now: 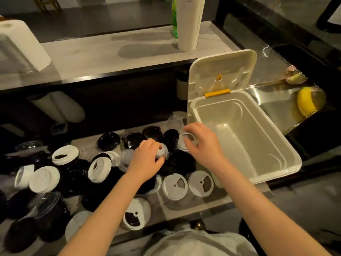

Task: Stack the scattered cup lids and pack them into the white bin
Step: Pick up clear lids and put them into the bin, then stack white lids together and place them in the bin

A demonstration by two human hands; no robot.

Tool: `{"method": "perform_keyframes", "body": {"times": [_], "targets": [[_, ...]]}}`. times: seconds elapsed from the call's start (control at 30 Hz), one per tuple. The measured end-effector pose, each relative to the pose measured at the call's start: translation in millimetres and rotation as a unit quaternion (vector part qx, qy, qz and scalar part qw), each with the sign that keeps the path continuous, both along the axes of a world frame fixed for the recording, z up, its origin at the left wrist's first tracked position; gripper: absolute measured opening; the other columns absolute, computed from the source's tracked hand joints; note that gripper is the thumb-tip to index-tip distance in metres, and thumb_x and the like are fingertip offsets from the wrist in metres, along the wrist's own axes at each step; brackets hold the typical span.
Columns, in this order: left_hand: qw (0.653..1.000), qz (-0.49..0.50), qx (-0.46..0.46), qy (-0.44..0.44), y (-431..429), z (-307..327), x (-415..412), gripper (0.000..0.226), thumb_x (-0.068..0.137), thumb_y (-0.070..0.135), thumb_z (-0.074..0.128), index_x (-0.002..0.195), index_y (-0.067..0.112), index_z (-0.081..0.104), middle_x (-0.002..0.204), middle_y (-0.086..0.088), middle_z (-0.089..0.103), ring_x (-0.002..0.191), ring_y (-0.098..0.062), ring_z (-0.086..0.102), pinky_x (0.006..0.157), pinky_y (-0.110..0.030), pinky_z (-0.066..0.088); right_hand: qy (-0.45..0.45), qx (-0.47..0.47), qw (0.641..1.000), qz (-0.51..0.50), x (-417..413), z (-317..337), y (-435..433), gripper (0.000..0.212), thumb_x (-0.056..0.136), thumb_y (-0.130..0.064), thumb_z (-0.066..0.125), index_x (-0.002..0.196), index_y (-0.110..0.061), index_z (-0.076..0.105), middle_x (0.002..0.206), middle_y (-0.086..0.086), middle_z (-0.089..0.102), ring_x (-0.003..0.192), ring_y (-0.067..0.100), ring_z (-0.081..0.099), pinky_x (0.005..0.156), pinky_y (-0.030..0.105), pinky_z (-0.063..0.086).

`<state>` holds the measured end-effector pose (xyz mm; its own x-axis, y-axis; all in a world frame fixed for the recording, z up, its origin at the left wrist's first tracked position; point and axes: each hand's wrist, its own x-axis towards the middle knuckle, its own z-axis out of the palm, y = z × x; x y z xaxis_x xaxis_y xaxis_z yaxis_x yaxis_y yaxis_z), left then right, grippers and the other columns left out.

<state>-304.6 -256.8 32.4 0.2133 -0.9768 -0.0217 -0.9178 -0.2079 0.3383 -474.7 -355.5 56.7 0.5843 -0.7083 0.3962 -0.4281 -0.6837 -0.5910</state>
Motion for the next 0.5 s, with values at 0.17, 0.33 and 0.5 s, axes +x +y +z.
{"method": "perform_keyframes", "body": {"times": [0.17,0.33,0.5], "targets": [[0.997,-0.058,0.037,0.031,31.0,-32.0,-14.8,0.03,0.09,0.034,0.053,0.11,0.012,0.057,0.107,-0.002,0.053,0.104,-0.019,0.047,0.085,-0.033,0.043,0.131,0.101,0.986,-0.005,-8.6,-53.4,40.0,0.034,0.085,-0.011,0.062,0.119,-0.005,0.059,0.111,0.011,0.062,0.104,0.026,0.057,0.085,0.025,0.039],[0.987,-0.106,0.121,0.003,44.8,-53.8,-32.3,0.041,0.092,0.04,0.047,0.124,0.015,0.048,0.121,-0.001,0.048,0.113,-0.02,0.044,0.089,-0.031,0.04,0.34,0.182,0.921,-0.05,-31.5,-85.2,53.7,0.061,0.091,-0.02,0.051,0.146,-0.012,0.026,0.147,0.007,0.034,0.135,0.027,0.032,0.107,0.033,0.03],[0.969,-0.111,0.214,-0.043,43.5,-68.7,-49.1,0.063,0.089,0.043,0.053,0.139,0.013,0.03,0.139,-0.008,0.032,0.126,-0.028,0.033,0.1,-0.042,0.036,0.496,0.224,0.839,-0.014,-38.5,-91.6,57.4,0.097,0.086,-0.026,0.064,0.151,-0.009,-0.007,0.159,0.007,-0.001,0.146,0.026,0.003,0.116,0.036,0.022]]}}
